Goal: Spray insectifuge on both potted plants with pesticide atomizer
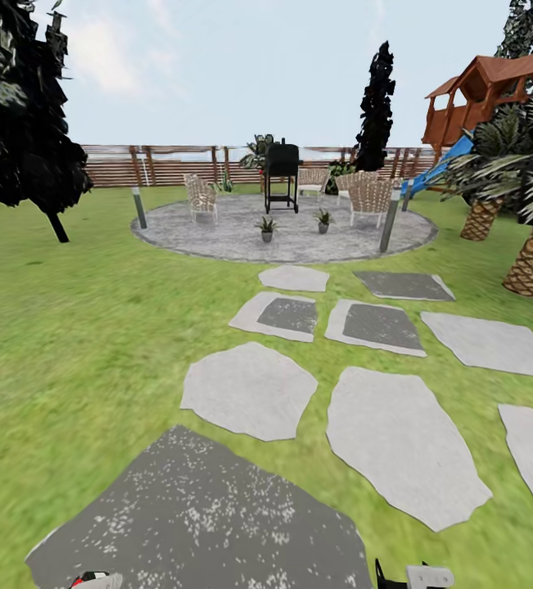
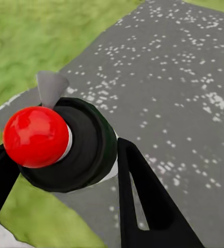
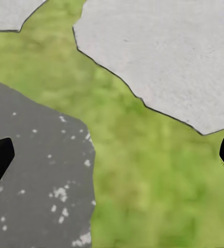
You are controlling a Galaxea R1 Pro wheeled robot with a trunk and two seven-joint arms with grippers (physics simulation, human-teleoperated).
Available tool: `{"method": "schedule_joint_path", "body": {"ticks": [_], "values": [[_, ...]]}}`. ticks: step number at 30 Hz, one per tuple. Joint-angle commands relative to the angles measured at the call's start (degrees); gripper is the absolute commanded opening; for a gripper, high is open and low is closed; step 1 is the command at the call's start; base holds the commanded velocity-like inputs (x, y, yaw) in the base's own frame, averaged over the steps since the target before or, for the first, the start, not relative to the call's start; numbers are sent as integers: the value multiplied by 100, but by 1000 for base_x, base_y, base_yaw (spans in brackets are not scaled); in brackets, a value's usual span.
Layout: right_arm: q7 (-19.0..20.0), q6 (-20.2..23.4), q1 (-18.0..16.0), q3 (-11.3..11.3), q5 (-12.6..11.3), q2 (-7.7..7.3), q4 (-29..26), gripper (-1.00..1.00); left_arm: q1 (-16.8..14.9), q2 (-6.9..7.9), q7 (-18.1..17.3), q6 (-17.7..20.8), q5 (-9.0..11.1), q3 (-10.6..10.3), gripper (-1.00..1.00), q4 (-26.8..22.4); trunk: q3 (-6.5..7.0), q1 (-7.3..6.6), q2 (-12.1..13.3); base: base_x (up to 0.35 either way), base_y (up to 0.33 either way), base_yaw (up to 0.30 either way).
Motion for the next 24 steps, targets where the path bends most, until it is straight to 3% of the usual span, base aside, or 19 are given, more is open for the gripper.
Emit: {"method": "schedule_joint_path", "body": {"ticks": [1,24], "values": [[-22,-13,-3,3,19,-1,4,100,-4,0,35,-18,-35,3,-100,5,-5,2,-2,337,0,0],[-21,-13,-3,3,31,0,13,100,-4,3,35,-18,-35,-1,-100,8,-6,2,-2,337,0,0]]}}
